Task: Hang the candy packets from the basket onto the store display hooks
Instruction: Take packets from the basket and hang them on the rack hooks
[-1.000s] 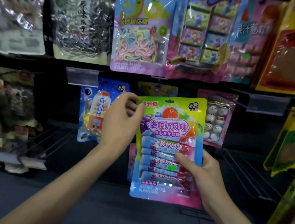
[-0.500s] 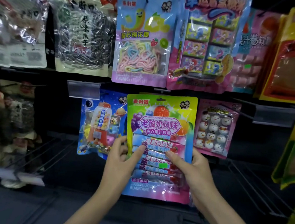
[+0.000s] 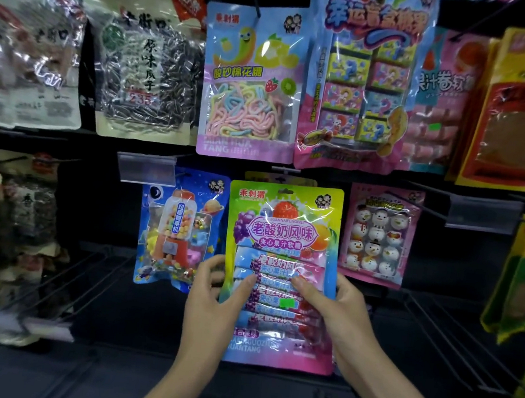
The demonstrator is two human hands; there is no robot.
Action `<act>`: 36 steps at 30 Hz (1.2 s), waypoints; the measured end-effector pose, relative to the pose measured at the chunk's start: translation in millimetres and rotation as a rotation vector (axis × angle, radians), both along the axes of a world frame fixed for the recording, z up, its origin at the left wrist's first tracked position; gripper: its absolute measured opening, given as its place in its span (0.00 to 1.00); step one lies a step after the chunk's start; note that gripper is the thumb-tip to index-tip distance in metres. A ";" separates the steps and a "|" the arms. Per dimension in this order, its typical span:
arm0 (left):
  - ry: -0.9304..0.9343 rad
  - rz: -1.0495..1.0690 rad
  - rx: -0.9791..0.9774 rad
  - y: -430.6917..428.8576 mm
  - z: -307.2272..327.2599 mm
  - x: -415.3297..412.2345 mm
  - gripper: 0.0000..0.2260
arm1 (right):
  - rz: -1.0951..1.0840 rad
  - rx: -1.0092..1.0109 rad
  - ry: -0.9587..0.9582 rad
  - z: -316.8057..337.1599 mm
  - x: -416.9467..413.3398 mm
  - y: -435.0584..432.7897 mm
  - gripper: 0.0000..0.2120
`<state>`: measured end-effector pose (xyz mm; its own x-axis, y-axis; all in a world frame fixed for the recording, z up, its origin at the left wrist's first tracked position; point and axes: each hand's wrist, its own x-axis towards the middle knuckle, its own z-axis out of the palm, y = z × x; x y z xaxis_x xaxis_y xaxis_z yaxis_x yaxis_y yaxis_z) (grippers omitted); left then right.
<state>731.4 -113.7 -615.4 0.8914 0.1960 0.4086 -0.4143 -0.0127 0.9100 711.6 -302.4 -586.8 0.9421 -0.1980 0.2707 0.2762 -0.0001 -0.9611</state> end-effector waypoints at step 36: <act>0.266 0.280 0.253 -62.8 9.7 178.0 0.29 | -0.607 -0.535 0.102 -13.4 182.2 2.8 0.24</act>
<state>909.4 -176.5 -605.6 0.8988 0.3677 0.2387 -0.1159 -0.3258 0.9383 893.8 -299.6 -600.2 0.7372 -0.5502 0.3923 -0.0084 -0.5879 -0.8089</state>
